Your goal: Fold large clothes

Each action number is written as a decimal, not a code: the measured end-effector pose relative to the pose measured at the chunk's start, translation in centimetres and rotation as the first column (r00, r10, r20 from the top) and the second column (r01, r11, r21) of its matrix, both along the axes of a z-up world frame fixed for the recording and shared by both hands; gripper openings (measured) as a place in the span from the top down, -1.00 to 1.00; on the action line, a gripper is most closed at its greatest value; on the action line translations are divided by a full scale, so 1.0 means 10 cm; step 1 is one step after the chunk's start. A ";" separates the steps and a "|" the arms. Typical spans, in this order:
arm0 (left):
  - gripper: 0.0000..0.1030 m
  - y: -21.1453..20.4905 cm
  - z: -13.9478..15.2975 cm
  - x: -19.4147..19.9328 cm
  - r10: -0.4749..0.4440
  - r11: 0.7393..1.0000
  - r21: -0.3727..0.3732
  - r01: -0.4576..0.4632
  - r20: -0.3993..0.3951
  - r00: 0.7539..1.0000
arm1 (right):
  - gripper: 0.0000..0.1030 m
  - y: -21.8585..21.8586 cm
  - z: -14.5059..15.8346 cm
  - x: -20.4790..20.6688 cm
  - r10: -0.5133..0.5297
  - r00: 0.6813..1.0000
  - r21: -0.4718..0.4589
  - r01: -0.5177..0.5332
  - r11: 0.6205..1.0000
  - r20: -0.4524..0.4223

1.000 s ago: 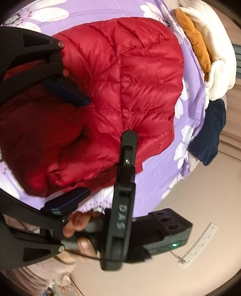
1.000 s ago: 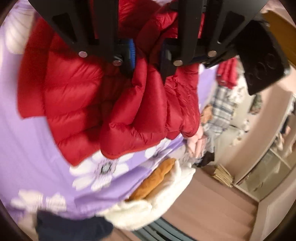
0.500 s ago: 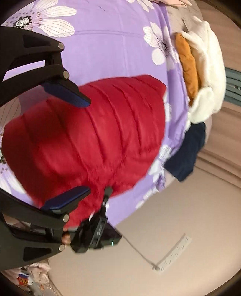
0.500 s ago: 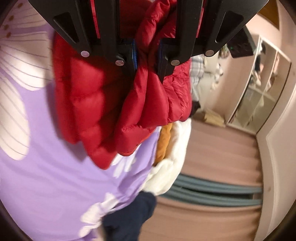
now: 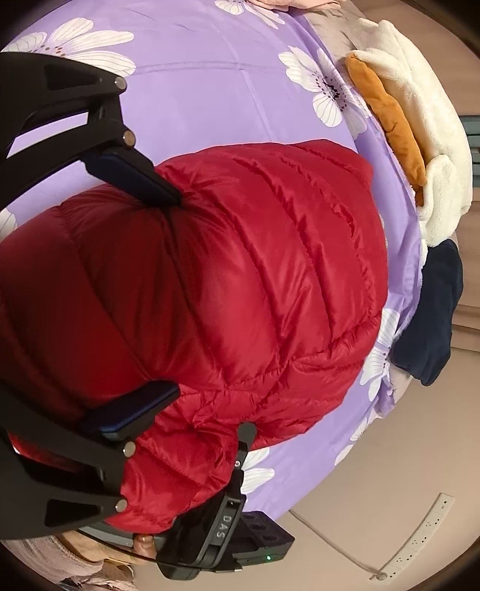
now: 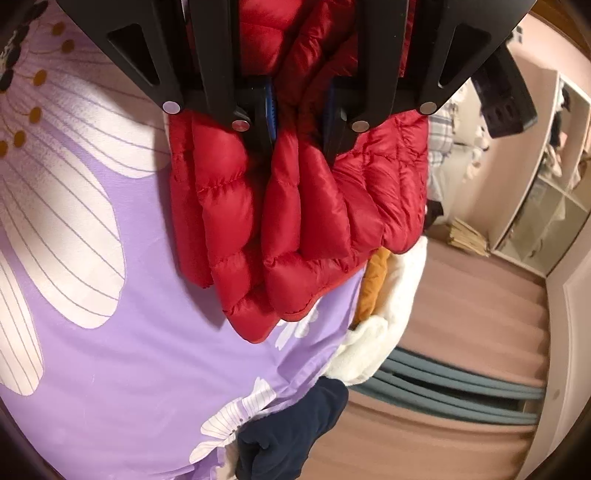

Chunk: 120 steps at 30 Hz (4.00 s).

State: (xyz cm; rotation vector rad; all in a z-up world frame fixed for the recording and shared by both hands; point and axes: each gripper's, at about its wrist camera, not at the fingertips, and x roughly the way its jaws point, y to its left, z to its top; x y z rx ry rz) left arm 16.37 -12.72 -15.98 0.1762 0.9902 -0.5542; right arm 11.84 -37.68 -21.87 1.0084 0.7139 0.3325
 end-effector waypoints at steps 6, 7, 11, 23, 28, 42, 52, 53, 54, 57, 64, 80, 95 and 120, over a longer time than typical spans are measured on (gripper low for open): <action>-0.86 0.04 0.00 0.02 0.006 1.000 -0.012 -0.006 -0.024 1.000 | 0.35 0.06 0.48 -0.21 -0.030 0.998 -0.223 0.042 0.974 0.054; -0.86 0.04 0.00 0.02 0.009 1.000 -0.017 -0.010 -0.027 1.000 | 0.35 0.08 0.61 -0.28 -0.033 0.995 -0.274 0.056 0.960 0.089; -0.86 0.03 0.00 0.01 0.009 1.000 -0.022 -0.010 -0.027 1.000 | 0.35 0.35 1.00 -0.42 0.091 0.977 -0.411 -0.004 0.912 0.194; -0.88 -0.01 -0.06 -0.05 -0.006 1.000 0.004 0.006 -0.015 1.000 | 0.36 0.78 0.51 -0.40 0.271 0.963 -0.618 -0.213 0.757 0.000; -0.92 0.00 -0.11 -0.07 -0.012 1.000 0.012 0.012 -0.001 1.000 | 0.37 0.70 0.40 -0.40 0.254 0.967 -0.561 -0.199 0.804 0.022; -0.81 0.15 0.13 0.23 0.086 0.986 -0.141 -0.089 -0.024 0.996 | 0.37 0.64 0.52 -0.55 0.217 0.970 -0.505 -0.134 0.853 0.109; -0.79 0.06 0.06 0.31 0.053 0.992 -0.116 -0.058 -0.039 0.998 | 0.36 0.63 1.10 -0.01 0.195 0.960 -0.601 -0.037 0.798 0.200; -0.79 0.05 0.05 0.31 0.050 0.992 -0.112 -0.054 -0.041 0.998 | 0.36 0.63 1.10 0.11 0.195 0.964 -0.608 -0.048 0.793 0.179; -0.79 0.04 0.05 0.32 0.047 0.993 -0.109 -0.052 -0.042 0.998 | 0.36 0.63 1.06 0.24 0.197 0.969 -0.608 -0.070 0.791 0.146; -0.79 0.02 0.03 0.34 0.042 0.993 -0.106 -0.046 -0.046 0.998 | 0.36 0.65 0.87 0.54 0.186 0.982 -0.623 -0.130 0.772 0.025; -0.85 -0.05 -0.04 0.37 0.039 0.997 -0.070 -0.042 -0.051 0.998 | 0.43 0.66 0.60 0.63 0.197 0.978 -0.627 -0.198 0.753 -0.072; -0.89 -0.04 -0.04 0.33 0.056 0.995 -0.081 -0.060 -0.050 0.997 | 0.43 1.03 0.90 -0.35 0.317 0.946 -0.701 -0.177 0.691 0.073; -0.84 0.16 0.24 0.09 0.062 0.982 -0.179 -0.064 -0.018 0.998 | 0.36 0.89 0.61 -0.31 0.251 0.966 -0.596 -0.163 0.786 0.068; -0.85 0.87 -0.07 0.16 0.154 0.838 -0.458 -0.296 -0.321 0.934 | -0.94 0.29 0.82 -0.32 -0.042 0.992 -0.312 0.077 0.947 0.117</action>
